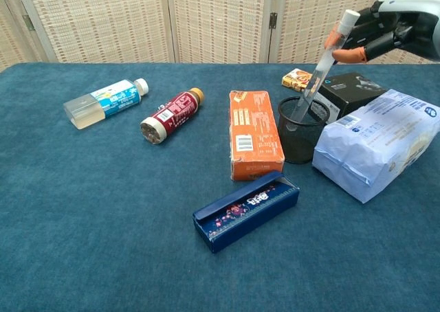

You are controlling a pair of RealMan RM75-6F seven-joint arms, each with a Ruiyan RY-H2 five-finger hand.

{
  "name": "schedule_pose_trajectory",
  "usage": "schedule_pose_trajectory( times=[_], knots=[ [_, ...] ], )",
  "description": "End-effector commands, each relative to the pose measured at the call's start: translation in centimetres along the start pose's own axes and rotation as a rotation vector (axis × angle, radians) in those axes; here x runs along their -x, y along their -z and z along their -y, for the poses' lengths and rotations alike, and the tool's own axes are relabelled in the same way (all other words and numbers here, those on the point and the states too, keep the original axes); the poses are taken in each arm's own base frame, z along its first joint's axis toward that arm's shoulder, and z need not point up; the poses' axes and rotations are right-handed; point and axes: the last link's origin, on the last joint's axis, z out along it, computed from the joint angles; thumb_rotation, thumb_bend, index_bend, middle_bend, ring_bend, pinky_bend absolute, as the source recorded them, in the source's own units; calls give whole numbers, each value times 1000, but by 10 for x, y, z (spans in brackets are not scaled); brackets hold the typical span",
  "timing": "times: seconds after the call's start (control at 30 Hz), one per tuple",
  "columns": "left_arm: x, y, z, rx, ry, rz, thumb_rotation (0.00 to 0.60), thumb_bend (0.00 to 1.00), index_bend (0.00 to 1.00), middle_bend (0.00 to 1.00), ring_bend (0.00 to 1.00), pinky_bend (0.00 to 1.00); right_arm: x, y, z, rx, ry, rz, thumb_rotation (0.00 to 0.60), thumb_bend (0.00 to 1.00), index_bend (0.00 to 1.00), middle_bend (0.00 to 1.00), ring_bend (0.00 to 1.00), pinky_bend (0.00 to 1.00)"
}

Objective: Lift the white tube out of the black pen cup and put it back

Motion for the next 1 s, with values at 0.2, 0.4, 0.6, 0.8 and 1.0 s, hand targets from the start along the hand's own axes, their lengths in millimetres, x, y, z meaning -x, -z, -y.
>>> schedule_pose_trajectory(
  times=[0.2,0.4,0.6,0.8,1.0],
  knots=[
    [1,2,2,-6,0,4,600,287,117,123,100,84,15,-6,-20,48,27,46,600,367,534,393,210,130],
    [1,2,1,-4,1,2,600,288,117,123,100,84,7,2,-21,23,68,62,600,187,49,132,26,107],
    [0,1,1,0,4,-1,600,286,118,123,100,84,-17,24,-21,-15,141,-1,600,181,0,112,7,106],
    [-1,0,-1,6,8,-8,600,287,117,123,100,84,-49,66,-23,-55,279,-153,600,214,0,120,5,106],
    [-3,-2,-4,14,11,-19,600,288,117,123,100,84,-69,117,-32,-33,464,-304,600,300,19,208,61,109]
  ],
)
